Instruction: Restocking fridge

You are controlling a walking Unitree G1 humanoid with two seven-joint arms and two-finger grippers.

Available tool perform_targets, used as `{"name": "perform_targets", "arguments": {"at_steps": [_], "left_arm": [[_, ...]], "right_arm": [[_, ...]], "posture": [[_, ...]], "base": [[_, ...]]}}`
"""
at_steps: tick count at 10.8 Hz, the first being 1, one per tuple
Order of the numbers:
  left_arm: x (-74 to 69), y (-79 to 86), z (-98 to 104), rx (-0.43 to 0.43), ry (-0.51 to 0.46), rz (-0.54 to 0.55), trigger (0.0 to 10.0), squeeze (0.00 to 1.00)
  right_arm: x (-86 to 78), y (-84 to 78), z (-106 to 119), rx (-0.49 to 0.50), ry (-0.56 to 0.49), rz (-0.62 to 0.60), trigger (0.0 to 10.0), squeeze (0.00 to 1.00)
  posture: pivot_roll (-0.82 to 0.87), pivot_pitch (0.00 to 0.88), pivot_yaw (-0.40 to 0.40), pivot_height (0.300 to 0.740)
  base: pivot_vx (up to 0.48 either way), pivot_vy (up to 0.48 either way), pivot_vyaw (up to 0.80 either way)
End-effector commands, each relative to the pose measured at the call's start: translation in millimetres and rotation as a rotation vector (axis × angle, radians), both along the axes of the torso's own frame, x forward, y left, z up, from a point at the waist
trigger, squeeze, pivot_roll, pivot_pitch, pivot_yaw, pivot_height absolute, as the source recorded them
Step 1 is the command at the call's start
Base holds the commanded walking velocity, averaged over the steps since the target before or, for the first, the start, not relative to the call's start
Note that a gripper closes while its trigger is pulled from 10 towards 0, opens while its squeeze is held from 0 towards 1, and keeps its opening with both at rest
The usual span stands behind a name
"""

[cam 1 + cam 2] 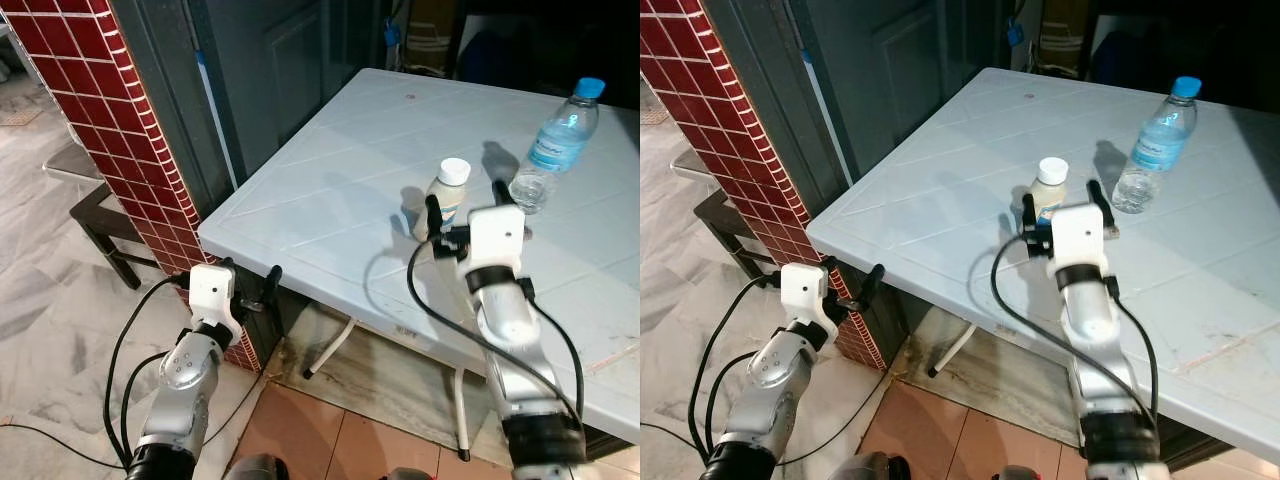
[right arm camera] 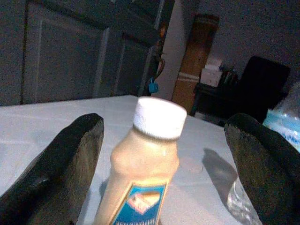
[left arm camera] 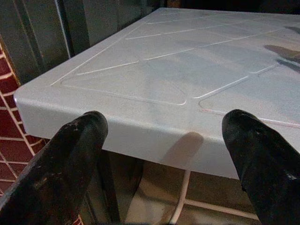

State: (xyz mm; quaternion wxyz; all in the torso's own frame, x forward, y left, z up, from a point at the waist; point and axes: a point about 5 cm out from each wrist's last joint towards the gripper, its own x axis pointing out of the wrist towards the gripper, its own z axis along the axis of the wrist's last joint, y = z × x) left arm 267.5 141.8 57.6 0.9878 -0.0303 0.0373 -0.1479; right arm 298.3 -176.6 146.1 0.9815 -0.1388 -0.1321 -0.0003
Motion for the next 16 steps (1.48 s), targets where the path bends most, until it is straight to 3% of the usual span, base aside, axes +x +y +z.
{"name": "perform_targets", "arguments": {"at_steps": [1, 2, 7, 8, 9, 16], "left_arm": [[0.1, 3.9, 3, 0.016, -0.006, 0.000, 10.0, 0.00], [-1.3, 4.5, 2, 0.017, -0.003, 0.001, 10.0, 0.00], [-4.0, 2.1, 1, 0.023, 0.011, -0.014, 10.0, 0.00], [-4.6, 2.5, 1, 0.025, 0.014, -0.014, 10.0, 0.00], [-5.6, 3.7, 1, 0.029, 0.017, -0.014, 10.0, 0.00], [-11.3, 7.6, 3, 0.046, 0.025, -0.014, 10.0, 0.00]], "right_arm": [[2.6, -0.2, 10, -0.006, -0.042, 0.003, 10.0, 0.60], [2.9, -3.2, 14, -0.004, -0.057, -0.019, 10.0, 1.00], [4.6, -4.1, 11, 0.023, -0.039, -0.028, 10.0, 1.00], [6.3, -7.1, 10, 0.022, -0.033, -0.041, 10.0, 0.14], [8.2, -8.0, 10, 0.033, -0.028, -0.038, 10.0, 0.00], [22.2, -11.3, 6, 0.106, 0.000, -0.063, 10.0, 0.00]], "posture": [[-0.04, 0.000, 0.074, 0.740], [-0.04, 0.000, 0.075, 0.740], [-0.04, 0.004, 0.087, 0.740], [-0.04, 0.007, 0.088, 0.740], [-0.03, 0.009, 0.091, 0.740], [0.00, 0.032, 0.100, 0.740]], "base": [[0.000, 0.000, 0.00], [0.000, 0.000, 0.00], [0.000, 0.000, 0.00], [0.000, 0.000, 0.00], [0.000, 0.000, 0.00], [0.000, 0.000, 0.00]]}}
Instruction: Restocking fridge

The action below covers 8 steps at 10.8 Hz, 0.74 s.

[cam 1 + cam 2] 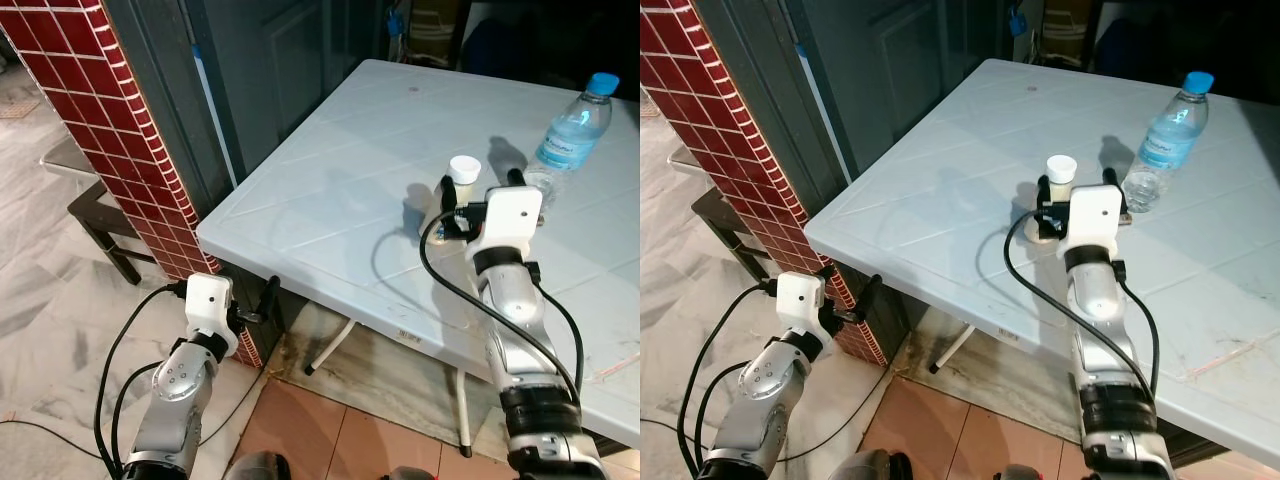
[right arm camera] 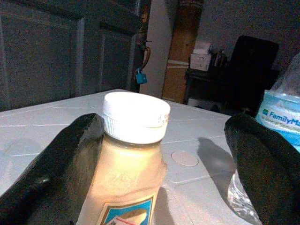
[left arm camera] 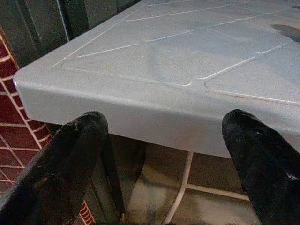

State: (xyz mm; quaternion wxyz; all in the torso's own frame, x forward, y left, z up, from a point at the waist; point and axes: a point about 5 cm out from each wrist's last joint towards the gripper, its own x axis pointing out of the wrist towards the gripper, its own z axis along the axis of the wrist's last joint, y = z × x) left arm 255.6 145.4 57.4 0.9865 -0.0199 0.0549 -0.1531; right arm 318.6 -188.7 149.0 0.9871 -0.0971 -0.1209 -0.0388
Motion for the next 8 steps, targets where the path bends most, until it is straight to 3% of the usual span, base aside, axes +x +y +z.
{"name": "perform_targets", "arguments": {"at_steps": [1, 8], "left_arm": [[0.1, 4.1, 3, 0.022, -0.006, -0.003, 10.0, 0.00], [-1.0, 2.3, 2, 0.024, 0.003, 0.002, 10.0, 0.00]], "right_arm": [[4.8, 0.4, 4, 0.014, -0.014, 0.007, 10.0, 0.00], [24.7, 1.8, 12, 0.020, -0.011, 0.074, 10.0, 0.00]], "posture": [[0.00, 0.031, 0.100, 0.740], [0.00, 0.033, 0.090, 0.740]], "base": [[0.000, 0.000, 0.00], [0.000, 0.000, 0.00]]}}
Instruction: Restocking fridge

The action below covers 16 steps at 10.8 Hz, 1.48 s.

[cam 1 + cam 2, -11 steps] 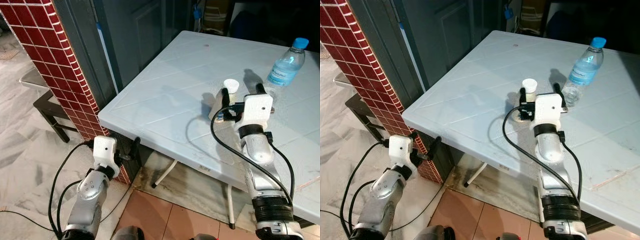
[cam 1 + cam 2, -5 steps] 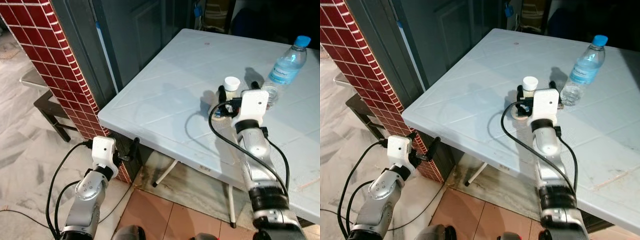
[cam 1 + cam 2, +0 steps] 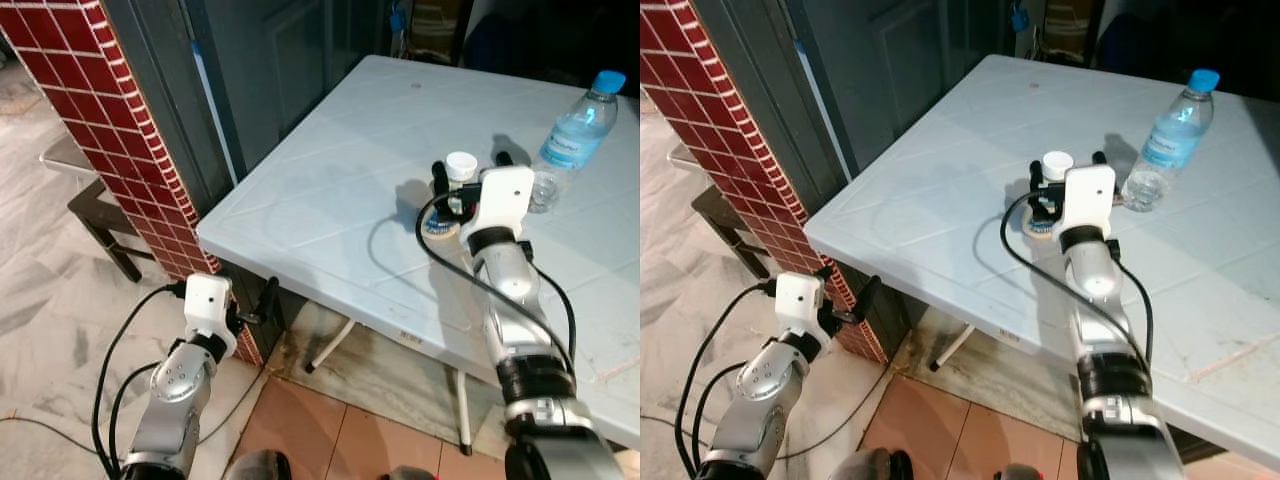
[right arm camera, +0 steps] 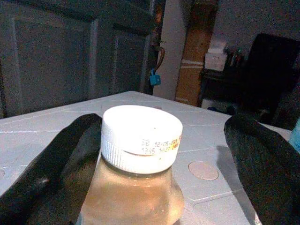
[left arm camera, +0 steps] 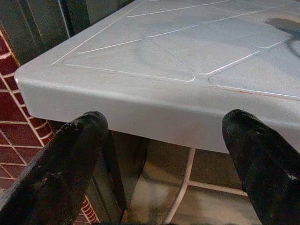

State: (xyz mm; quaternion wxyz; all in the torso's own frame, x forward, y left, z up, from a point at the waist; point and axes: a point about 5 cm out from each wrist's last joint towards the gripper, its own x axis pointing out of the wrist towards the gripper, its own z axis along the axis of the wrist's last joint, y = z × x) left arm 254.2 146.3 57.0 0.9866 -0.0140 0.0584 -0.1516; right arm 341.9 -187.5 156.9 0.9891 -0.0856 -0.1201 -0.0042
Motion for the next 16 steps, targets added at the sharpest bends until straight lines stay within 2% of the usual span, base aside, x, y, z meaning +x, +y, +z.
{"name": "perform_targets", "arguments": {"at_steps": [1, 2, 3, 4, 5, 14, 16], "left_arm": [[0.5, 1.2, 2, 0.011, -0.002, -0.001, 10.0, 0.00], [0.6, 1.3, 2, 0.013, -0.001, -0.001, 10.0, 0.00], [1.2, 1.6, 2, 0.014, -0.002, 0.000, 10.0, 0.00], [1.5, 2.1, 2, 0.016, -0.003, 0.002, 10.0, 0.00], [1.7, 2.3, 2, 0.016, -0.003, 0.003, 10.0, 0.00], [5.2, 3.6, 3, 0.029, -0.001, 0.004, 10.0, 0.00], [4.4, 8.8, 4, 0.023, 0.008, 0.062, 10.0, 0.00]], "right_arm": [[5.3, 1.4, 5, 0.018, -0.008, 0.025, 10.0, 0.00], [8.6, 4.0, 6, 0.018, -0.002, 0.044, 10.0, 0.00], [10.4, 5.2, 6, 0.015, -0.003, 0.052, 4.0, 0.00], [11.2, 6.5, 6, 0.018, -0.005, 0.062, 0.4, 0.00], [11.5, 7.5, 6, 0.025, -0.006, 0.069, 0.0, 0.00], [7.8, 15.8, 0, 0.032, -0.015, 0.093, 0.0, 0.00], [-4.2, 39.5, 9, 0.110, -0.037, 0.175, 0.0, 0.00]], "posture": [[0.00, 0.031, 0.090, 0.740], [0.00, 0.029, 0.088, 0.740], [0.01, 0.027, 0.088, 0.740], [0.01, 0.026, 0.088, 0.740], [0.01, 0.026, 0.089, 0.740], [0.01, 0.014, 0.093, 0.740], [0.03, 0.000, 0.073, 0.740]], "base": [[0.000, 0.000, 0.00], [0.000, 0.000, 0.00], [0.000, 0.000, 0.00], [0.000, 0.000, 0.00], [0.000, 0.000, 0.00], [0.000, 0.000, 0.00], [0.000, 0.000, 0.00]]}}
